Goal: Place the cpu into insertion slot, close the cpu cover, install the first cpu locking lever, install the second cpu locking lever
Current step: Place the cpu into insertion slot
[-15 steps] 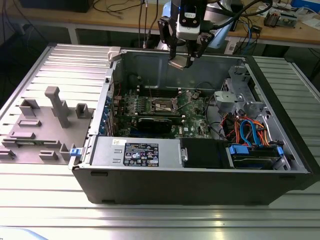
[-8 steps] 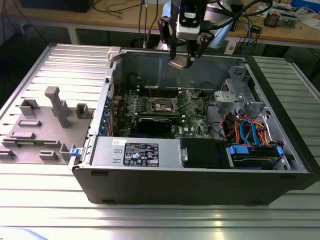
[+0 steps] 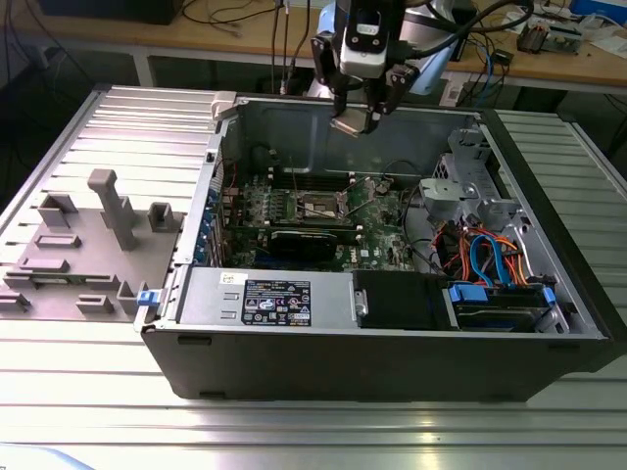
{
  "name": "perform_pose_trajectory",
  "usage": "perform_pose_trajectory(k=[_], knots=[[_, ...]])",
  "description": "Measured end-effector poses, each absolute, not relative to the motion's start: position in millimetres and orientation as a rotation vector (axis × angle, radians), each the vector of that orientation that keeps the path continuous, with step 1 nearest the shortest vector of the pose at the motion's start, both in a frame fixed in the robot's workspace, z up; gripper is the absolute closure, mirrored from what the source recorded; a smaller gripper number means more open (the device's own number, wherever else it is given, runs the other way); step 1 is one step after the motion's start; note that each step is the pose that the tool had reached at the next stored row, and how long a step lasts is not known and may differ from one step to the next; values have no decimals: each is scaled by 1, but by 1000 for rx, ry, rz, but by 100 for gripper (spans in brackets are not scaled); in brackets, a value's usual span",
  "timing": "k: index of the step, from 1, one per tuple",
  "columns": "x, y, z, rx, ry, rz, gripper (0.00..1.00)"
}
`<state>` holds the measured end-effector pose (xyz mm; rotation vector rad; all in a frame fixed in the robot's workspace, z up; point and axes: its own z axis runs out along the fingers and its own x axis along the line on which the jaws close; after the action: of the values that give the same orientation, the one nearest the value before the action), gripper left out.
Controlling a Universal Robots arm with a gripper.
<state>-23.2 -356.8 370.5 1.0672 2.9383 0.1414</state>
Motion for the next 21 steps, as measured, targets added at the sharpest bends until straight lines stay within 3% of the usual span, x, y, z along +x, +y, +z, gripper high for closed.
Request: perform_pose_trajectory(k=[21], knots=[[-23,-357,370,1220,2873,140,46]])
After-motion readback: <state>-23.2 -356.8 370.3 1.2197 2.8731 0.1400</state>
